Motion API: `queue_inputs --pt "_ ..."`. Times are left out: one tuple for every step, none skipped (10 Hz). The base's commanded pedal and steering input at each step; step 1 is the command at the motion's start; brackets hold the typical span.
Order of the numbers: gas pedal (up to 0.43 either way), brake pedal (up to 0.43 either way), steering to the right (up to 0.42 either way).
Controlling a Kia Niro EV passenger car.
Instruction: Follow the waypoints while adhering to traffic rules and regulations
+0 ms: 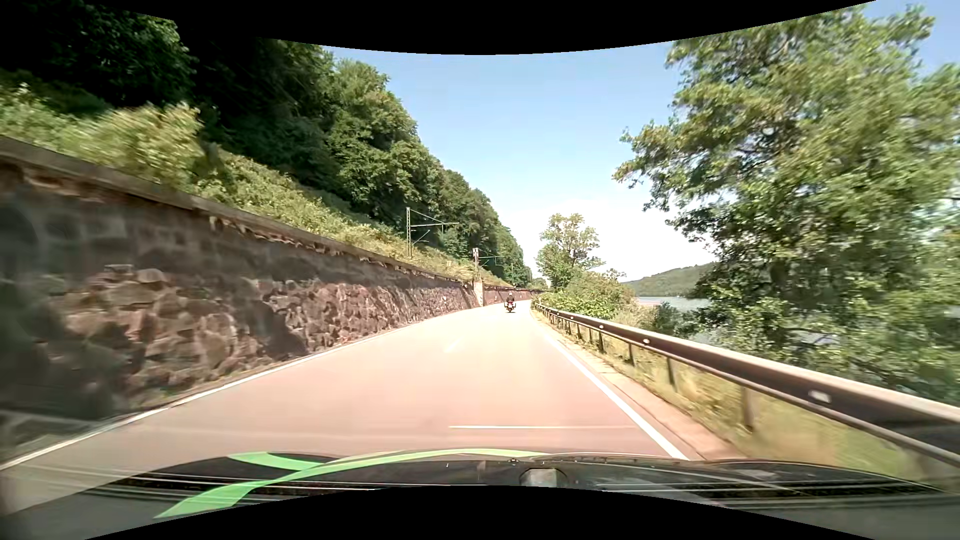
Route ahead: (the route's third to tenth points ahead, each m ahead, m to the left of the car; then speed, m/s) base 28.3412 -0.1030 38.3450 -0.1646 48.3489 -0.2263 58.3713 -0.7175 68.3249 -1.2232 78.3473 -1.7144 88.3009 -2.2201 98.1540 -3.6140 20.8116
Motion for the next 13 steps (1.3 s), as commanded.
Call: queue_inputs --pt "0.240 0.000 0.002" --pt "0.240 0.000 0.002" --pt "0.228 0.000 0.002" --pt "0.209 0.000 0.002" --pt "0.209 0.000 0.002" --pt "0.220 0.000 0.002" --pt "0.228 0.000 0.002" --pt "0.240 0.000 0.002" --pt "0.248 0.000 0.002" --pt "0.248 0.000 0.002" --pt "0.248 0.000 0.004" --pt "0.240 0.000 0.005" --pt "0.220 0.000 0.005"
